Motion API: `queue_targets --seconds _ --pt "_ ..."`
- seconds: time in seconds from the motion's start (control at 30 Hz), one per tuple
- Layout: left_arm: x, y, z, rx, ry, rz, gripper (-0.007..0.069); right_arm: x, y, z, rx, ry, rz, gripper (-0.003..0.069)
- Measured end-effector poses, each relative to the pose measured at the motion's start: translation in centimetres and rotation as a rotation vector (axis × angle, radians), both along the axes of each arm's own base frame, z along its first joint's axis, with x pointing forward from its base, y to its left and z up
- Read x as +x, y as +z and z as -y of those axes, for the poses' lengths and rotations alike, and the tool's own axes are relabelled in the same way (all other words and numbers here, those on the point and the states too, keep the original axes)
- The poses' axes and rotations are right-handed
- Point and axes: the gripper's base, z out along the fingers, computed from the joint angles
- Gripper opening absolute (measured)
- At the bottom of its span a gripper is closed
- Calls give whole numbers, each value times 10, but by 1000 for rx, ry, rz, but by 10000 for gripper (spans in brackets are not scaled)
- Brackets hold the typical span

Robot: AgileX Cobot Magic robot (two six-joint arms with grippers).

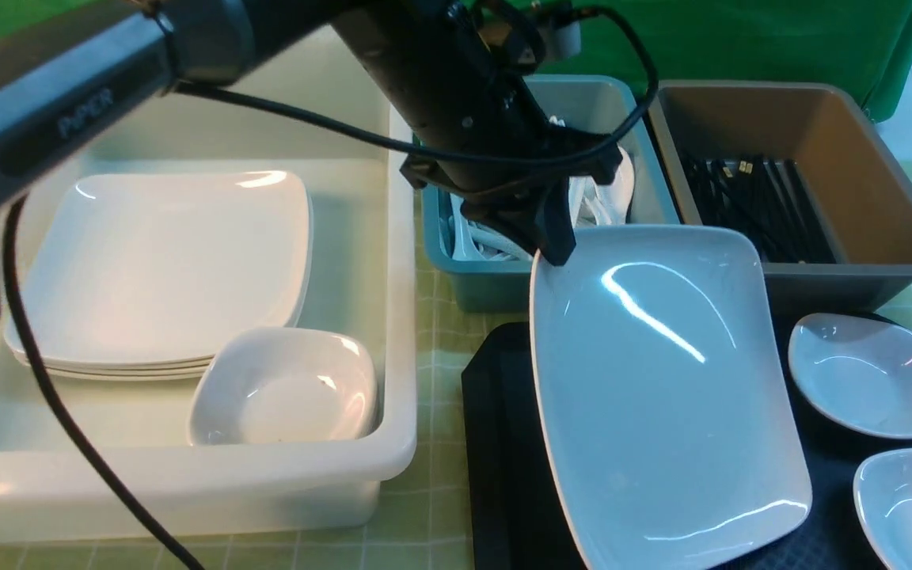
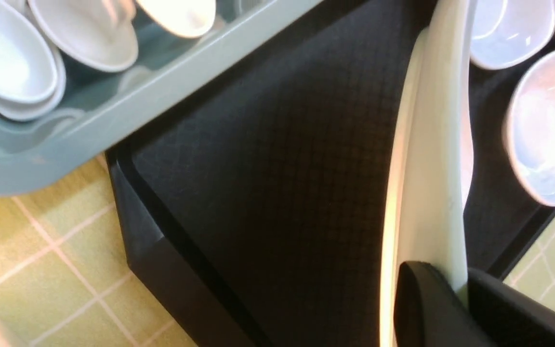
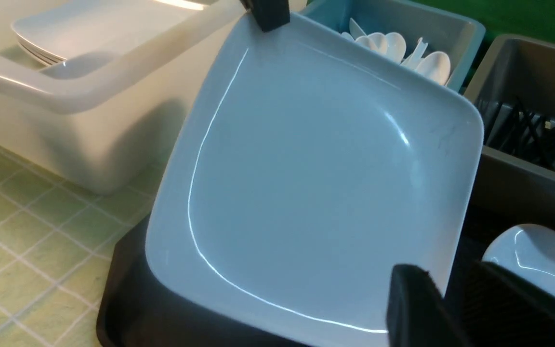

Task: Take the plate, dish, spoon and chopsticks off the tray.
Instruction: Use the left arm to put the plate into the large storage box on the left

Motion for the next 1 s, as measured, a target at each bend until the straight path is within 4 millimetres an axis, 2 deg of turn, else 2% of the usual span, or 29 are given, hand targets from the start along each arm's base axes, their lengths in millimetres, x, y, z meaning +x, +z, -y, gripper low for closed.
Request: queue_targets --seconds 0.1,0.3,0.4,0.47,0.5,0.57,0.6,0.63,0.67,0.7,0.73,0.83,0.87,0.93,0.97,1.0 --pt "-5 13 -4 -27 5 18 11 0 0 0 0 0 0 157" --pt "-10 23 -6 -55 -8 27 11 0 0 0 1 0 -1 163" --pt "-9 29 -13 -80 1 27 11 0 0 0 1 0 0 167" --pt "-6 41 -30 -123 33 34 11 0 0 0 1 0 0 169" --pt "-7 41 -29 -126 32 33 11 0 0 0 1 0 0 169" --pt "-3 60 -57 -181 94 60 11 0 0 0 1 0 0 174" --pt "-3 62 -59 -184 99 63 11 0 0 0 1 0 0 175" --pt "-3 67 -68 -196 120 74 11 0 0 0 1 0 0 176" --pt "-2 77 -85 -215 159 96 11 0 0 0 1 0 0 176" --pt "-2 80 -90 -219 171 103 11 0 0 0 1 0 0 177" --pt "-3 93 -114 -237 227 137 11 0 0 0 1 0 0 176" --pt "-8 111 -149 -250 314 191 11 0 0 0 1 0 0 176" --pt "-12 119 -173 -256 378 219 11 0 0 0 1 0 0 176" --pt "-19 124 -194 -258 441 236 11 0 0 0 1 0 0 176" --pt "-24 124 -215 -257 505 238 11 0 0 0 1 0 0 176" --pt "-28 120 -228 -250 544 227 11 0 0 0 1 0 0 176"
